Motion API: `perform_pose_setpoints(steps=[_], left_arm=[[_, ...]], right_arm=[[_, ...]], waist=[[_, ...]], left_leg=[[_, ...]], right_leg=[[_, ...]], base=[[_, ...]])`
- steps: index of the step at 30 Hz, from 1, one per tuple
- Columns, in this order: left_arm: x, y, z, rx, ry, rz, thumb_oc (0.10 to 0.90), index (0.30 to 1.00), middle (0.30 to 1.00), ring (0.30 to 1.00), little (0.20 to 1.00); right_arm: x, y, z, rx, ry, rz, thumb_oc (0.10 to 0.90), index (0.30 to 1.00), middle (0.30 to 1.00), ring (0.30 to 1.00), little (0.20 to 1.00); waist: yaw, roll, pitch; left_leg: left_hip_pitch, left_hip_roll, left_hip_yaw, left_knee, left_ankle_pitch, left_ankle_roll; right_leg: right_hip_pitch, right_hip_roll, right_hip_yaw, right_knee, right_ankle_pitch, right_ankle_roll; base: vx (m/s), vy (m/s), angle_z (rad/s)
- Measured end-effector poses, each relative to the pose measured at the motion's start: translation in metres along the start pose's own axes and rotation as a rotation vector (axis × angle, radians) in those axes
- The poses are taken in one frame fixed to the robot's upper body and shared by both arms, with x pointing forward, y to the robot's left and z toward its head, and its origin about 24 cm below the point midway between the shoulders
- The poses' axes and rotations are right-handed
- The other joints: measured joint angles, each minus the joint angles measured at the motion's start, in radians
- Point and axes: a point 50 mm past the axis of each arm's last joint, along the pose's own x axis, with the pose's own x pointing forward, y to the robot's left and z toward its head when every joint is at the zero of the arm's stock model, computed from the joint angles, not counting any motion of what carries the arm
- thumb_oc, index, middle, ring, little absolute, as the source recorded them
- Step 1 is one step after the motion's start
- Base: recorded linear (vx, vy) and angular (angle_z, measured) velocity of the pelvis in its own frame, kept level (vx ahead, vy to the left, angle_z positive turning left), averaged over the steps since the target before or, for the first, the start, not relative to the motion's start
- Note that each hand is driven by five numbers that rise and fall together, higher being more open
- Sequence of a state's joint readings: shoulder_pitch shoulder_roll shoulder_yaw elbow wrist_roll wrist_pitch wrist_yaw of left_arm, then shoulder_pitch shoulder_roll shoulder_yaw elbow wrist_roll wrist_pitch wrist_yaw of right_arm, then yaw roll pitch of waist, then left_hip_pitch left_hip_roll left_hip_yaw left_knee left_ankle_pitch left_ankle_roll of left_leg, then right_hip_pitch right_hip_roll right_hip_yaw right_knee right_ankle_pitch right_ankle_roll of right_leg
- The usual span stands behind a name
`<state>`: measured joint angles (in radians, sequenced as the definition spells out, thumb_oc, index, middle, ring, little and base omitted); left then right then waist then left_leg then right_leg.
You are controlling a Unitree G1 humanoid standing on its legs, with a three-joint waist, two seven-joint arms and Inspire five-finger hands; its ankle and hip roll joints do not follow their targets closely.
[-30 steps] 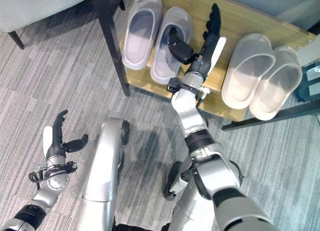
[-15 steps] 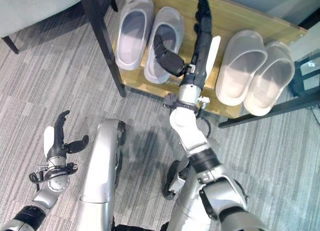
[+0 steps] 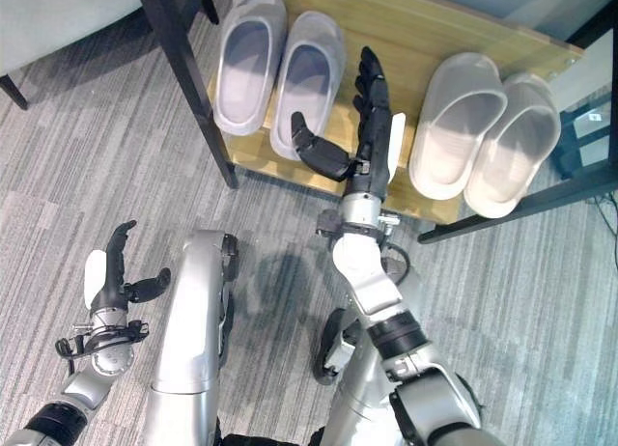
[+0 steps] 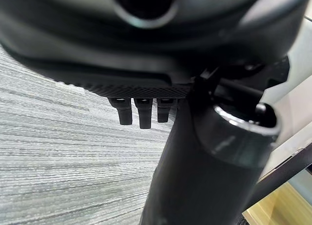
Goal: Arrange the slippers neatly on the shoe rack.
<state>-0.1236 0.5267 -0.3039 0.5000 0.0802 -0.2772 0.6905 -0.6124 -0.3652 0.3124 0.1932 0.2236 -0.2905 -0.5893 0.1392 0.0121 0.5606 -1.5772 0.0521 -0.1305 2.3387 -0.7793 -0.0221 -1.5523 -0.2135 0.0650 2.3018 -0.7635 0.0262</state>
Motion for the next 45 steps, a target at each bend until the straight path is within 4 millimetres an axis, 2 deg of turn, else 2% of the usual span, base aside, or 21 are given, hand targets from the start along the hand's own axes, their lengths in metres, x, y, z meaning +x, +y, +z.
perform_pose_setpoints(steps=[5, 10, 15, 29, 38, 45], left_arm=[[0.0, 0.0, 0.0, 0.0, 0.001, 0.0, 0.8, 0.9, 0.9, 0.9, 0.9], [0.0, 0.0, 0.0, 0.0, 0.001, -0.004, 0.8, 0.9, 0.9, 0.9, 0.9], [0.0, 0.001, 0.0, 0.002, 0.0, -0.005, 0.8, 0.9, 0.9, 0.9, 0.9], [0.001, 0.003, -0.001, 0.01, -0.002, -0.004, 0.8, 0.9, 0.9, 0.9, 0.9], [-0.003, 0.003, -0.006, 0.017, 0.015, -0.025, 0.8, 0.9, 0.9, 0.9, 0.9], [-0.009, 0.005, -0.011, 0.026, 0.034, -0.046, 0.8, 0.9, 0.9, 0.9, 0.9]], right_arm=[[0.002, 0.002, 0.001, -0.018, -0.011, 0.04, 0.8, 0.9, 0.9, 0.9, 0.9], [0.004, 0.007, -0.013, -0.069, 0.046, 0.089, 0.8, 0.9, 0.9, 0.9, 0.9], [0.015, 0.008, -0.013, -0.09, 0.044, 0.087, 0.8, 0.9, 0.9, 0.9, 0.9], [0.026, 0.008, -0.009, -0.044, 0.057, 0.055, 0.8, 0.9, 0.9, 0.9, 0.9], [0.019, 0.009, -0.004, -0.02, 0.04, 0.106, 0.8, 0.9, 0.9, 0.9, 0.9], [0.0, -0.006, 0.007, -0.005, 0.011, 0.252, 0.8, 0.9, 0.9, 0.9, 0.9]], waist=[[0.006, -0.001, 0.0], [0.01, -0.002, 0.0], [0.01, -0.004, -0.001], [0.009, -0.005, -0.001], [0.009, -0.005, -0.001], [0.006, -0.007, 0.0]], left_leg=[[0.0, 0.0, -0.003, 0.002, -0.001, -0.002], [-0.003, -0.001, -0.006, 0.006, -0.001, -0.002], [-0.003, -0.001, -0.008, 0.009, -0.001, -0.002], [-0.004, -0.003, -0.01, 0.009, -0.002, -0.003], [-0.005, -0.006, -0.009, 0.009, -0.002, -0.004], [-0.005, -0.012, -0.01, 0.011, -0.004, -0.008]], right_leg=[[0.001, 0.0, -0.002, 0.0, 0.0, 0.0], [0.002, 0.0, -0.004, 0.001, 0.0, 0.0], [0.003, 0.0, -0.005, 0.002, 0.0, 0.0], [0.001, 0.0, -0.007, 0.003, 0.0, 0.0], [0.0, 0.001, -0.006, 0.004, 0.0, 0.001], [0.002, 0.0, -0.004, 0.01, -0.009, 0.003]], base=[[0.0, 0.0, 0.0], [0.0, 0.0, 0.0], [0.0, 0.0, 0.0], [0.0, 0.0, 0.0], [0.0, 0.0, 0.0], [0.0, -0.004, 0.01]])
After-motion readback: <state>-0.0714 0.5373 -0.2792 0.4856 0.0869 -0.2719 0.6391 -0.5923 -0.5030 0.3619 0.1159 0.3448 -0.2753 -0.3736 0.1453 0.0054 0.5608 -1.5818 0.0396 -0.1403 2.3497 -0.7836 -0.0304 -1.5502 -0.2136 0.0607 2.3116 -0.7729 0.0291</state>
